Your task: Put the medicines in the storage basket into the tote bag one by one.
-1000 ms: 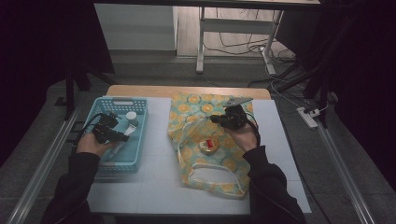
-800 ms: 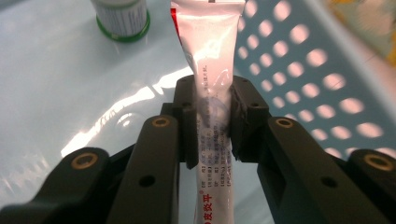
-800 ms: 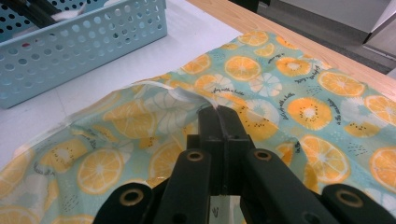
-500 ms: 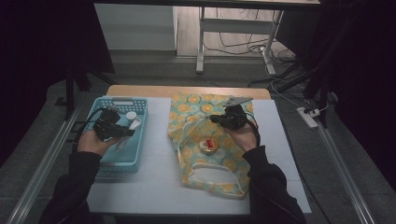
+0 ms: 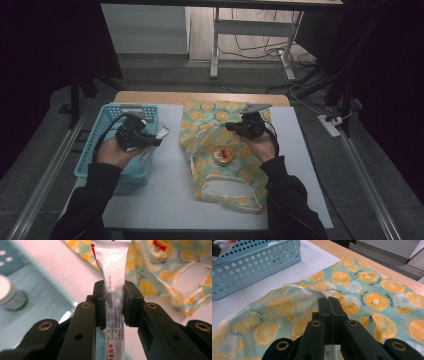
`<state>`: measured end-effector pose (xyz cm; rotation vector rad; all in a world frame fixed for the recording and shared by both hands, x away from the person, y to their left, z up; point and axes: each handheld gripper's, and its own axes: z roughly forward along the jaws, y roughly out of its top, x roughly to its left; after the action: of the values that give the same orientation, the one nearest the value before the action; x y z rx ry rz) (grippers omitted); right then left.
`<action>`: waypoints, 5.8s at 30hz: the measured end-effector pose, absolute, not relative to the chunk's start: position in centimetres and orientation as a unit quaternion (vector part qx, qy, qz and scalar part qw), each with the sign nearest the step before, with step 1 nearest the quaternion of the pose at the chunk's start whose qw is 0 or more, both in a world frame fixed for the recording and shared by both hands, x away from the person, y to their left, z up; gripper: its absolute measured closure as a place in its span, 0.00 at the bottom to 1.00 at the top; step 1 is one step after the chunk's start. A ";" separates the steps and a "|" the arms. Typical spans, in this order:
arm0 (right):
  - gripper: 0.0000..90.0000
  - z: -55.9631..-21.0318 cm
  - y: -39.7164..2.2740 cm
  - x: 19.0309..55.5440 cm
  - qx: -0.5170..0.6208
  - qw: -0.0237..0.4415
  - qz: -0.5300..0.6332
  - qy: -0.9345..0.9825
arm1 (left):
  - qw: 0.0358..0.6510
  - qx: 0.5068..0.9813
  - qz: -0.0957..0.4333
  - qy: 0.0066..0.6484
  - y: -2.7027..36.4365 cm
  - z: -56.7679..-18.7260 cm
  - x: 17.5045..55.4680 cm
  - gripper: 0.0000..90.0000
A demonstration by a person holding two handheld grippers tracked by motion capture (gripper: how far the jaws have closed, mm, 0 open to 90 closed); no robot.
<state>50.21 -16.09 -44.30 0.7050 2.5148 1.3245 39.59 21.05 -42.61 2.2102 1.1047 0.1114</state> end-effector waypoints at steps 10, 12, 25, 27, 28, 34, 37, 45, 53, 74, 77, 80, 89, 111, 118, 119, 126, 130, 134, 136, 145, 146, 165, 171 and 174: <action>1.00 -44.1 -16.1 50.1 0.239 0.108 0.453 0.852 | 0.341 0.857 0.023 0.386 16.9 -42.3 39.9 0.83; 1.00 -44.1 -16.1 50.1 0.240 0.108 0.454 0.852 | 0.340 0.861 0.021 0.378 16.1 -42.3 40.0 0.83; 1.00 -44.0 -16.1 50.1 0.239 0.110 0.454 0.851 | 0.346 0.876 -0.004 0.336 10.6 -43.0 41.1 0.83; 1.00 -44.0 -16.1 50.1 0.239 0.110 0.454 0.851 | 0.345 0.878 -0.006 0.331 9.7 -43.1 41.3 0.83; 1.00 -44.0 -16.1 50.1 0.239 0.110 0.454 0.851 | 0.345 0.879 -0.006 0.328 9.2 -43.2 41.4 0.83; 1.00 -44.0 -16.0 50.1 0.238 0.111 0.456 0.850 | 0.340 0.885 -0.010 0.318 6.7 -43.8 42.0 0.83; 1.00 -43.9 -16.1 50.1 0.237 0.111 0.458 0.850 | 0.336 0.888 -0.008 0.315 5.8 -44.1 42.5 0.83; 1.00 -43.9 -16.0 50.1 0.238 0.110 0.459 0.849 | 0.325 0.887 0.006 0.328 4.2 -45.6 43.8 0.83; 1.00 -44.1 -15.7 50.0 0.238 0.110 0.456 0.850 | 0.311 0.883 0.025 0.350 3.8 -47.1 45.3 0.83; 1.00 -44.6 -15.5 50.2 0.245 0.117 0.449 0.851 | 0.290 0.876 0.061 0.382 3.5 -49.7 47.8 0.82; 1.00 -44.7 -15.6 50.2 0.246 0.117 0.449 0.851 | 0.290 0.876 0.064 0.379 3.5 -49.8 47.9 0.80; 1.00 -44.7 -15.6 50.2 0.247 0.117 0.448 0.851 | 0.297 0.873 0.067 0.380 3.5 -49.8 47.8 0.76; 1.00 -44.7 -15.6 50.2 0.247 0.117 0.449 0.851 | 0.324 0.872 0.056 0.362 4.1 -48.6 46.9 0.64; 1.00 -44.8 -15.6 50.2 0.248 0.118 0.447 0.851 | 0.385 0.854 0.041 0.347 8.2 -44.7 44.2 0.16; 1.00 -44.8 -15.6 50.2 0.248 0.118 0.447 0.851 | 0.408 0.845 0.050 0.342 10.5 -44.2 43.7 0.04; 1.00 -44.8 -15.6 50.2 0.248 0.118 0.447 0.851 | 0.409 0.844 0.051 0.343 10.9 -44.2 43.7 0.03; 1.00 -44.8 -15.6 50.2 0.249 0.118 0.446 0.851 | 0.422 0.830 0.058 0.359 14.0 -43.7 43.4 0.01; 1.00 -44.8 -15.6 50.2 0.248 0.118 0.446 0.852 | 0.425 0.825 0.053 0.368 15.8 -43.7 43.4 0.01; 1.00 -44.8 -15.6 50.2 0.249 0.118 0.445 0.852 | 0.431 0.819 0.054 0.375 17.6 -43.7 43.4 0.01; 1.00 -44.9 -15.6 50.3 0.249 0.118 0.445 0.852 | 0.427 0.818 0.063 0.381 18.4 -43.6 43.3 0.01; 1.00 -44.9 -15.7 50.3 0.249 0.118 0.444 0.853 | 0.412 0.802 0.102 0.420 22.6 -44.0 43.1 0.00; 1.00 -44.9 -15.7 50.3 0.249 0.118 0.444 0.853 | 0.410 0.800 0.105 0.425 23.1 -44.1 43.1 0.00; 1.00 -44.9 -15.8 50.3 0.250 0.119 0.444 0.852 | 0.334 0.784 0.155 0.499 27.4 -46.1 44.5 0.02; 1.00 -44.8 -15.7 50.3 0.249 0.118 0.444 0.853 | 0.332 0.779 0.145 0.511 28.1 -47.4 45.6 0.00; 1.00 -44.8 -15.8 50.3 0.249 0.118 0.444 0.852 | 0.317 0.784 0.144 0.514 28.3 -48.1 46.3 0.00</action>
<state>50.33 -15.79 -44.82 0.7287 2.4935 1.2995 46.25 28.26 -48.07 2.0631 1.3519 0.3787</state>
